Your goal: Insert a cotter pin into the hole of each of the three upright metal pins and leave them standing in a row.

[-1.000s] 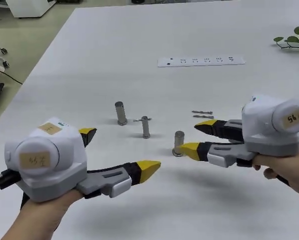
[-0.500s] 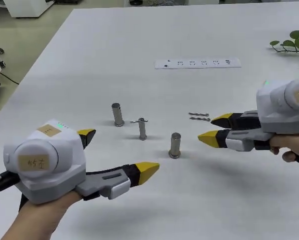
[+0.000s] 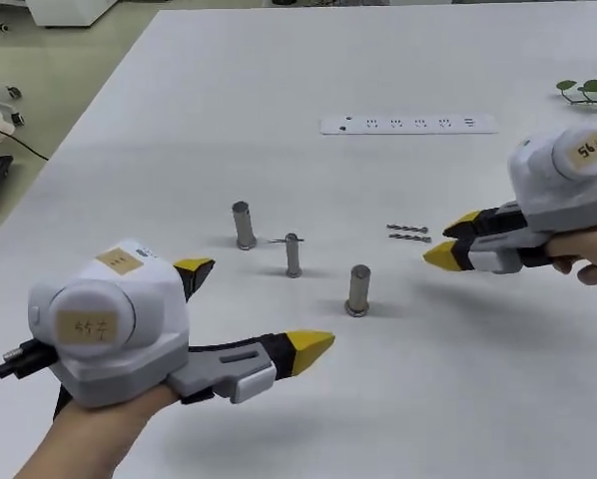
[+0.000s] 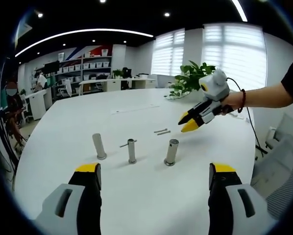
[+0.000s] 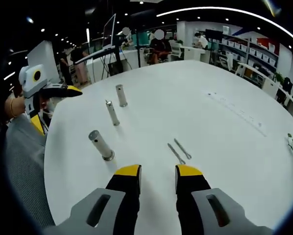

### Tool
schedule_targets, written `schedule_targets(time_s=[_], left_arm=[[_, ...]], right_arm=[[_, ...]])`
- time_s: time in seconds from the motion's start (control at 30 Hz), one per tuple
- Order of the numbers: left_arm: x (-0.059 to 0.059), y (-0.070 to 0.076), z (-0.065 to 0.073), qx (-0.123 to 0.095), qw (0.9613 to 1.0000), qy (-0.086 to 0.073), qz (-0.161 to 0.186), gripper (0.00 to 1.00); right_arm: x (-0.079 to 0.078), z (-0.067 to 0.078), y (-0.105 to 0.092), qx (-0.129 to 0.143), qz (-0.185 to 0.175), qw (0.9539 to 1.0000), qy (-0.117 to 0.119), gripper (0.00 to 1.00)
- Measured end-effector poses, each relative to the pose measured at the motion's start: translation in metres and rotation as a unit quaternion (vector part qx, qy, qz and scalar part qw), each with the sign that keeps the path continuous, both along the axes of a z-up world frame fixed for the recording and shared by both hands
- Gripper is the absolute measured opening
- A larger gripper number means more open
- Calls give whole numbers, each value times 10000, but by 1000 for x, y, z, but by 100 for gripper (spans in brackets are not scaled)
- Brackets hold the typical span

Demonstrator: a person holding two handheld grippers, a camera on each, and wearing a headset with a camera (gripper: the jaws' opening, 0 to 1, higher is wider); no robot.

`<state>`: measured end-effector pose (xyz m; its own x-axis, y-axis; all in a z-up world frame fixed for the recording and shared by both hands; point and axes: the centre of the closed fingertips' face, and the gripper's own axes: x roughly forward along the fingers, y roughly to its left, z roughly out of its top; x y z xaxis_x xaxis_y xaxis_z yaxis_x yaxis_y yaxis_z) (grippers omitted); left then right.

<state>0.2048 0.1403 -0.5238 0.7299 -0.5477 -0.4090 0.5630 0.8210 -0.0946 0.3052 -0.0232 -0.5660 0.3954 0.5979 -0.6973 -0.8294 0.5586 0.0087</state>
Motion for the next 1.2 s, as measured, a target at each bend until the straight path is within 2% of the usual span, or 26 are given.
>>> schedule_targets(time_s=[0.13,0.3,0.37,0.4,0.53,0.83,0.97,1.13,1.2], left_arm=[[0,-1,-2,8,10000,24,-38,89],[-2,-5,-6,-18,9999,51,-96,86],[-3,-5,-6,-4,9999,46,-110,85],[-2,-5,-7,11,9999,37,-107,85],[-2,-4,-8,82,9999,-22,-118,85],[-1,1,-10,26,10000,3,-24,85],[-1,2,-10,9,10000,2,-5,83],[-1,2,-11,13,10000,22,-9,82],[-1,2,-12,33,10000,55,-30,81]], right_arm=[[12,-11,-1,-229,99,9997,49,20],[20,-16,6,-376,191,9991,57,17],[35,-22,4,-453,230,9986,109,16],[37,-24,5,-477,245,9985,107,16],[38,-28,9,-585,301,9977,157,15],[49,-40,5,-798,290,9959,304,11],[49,-44,3,-922,258,9946,392,10],[47,-44,2,-1029,273,9935,396,6],[49,-45,1,-1171,387,9917,372,4]])
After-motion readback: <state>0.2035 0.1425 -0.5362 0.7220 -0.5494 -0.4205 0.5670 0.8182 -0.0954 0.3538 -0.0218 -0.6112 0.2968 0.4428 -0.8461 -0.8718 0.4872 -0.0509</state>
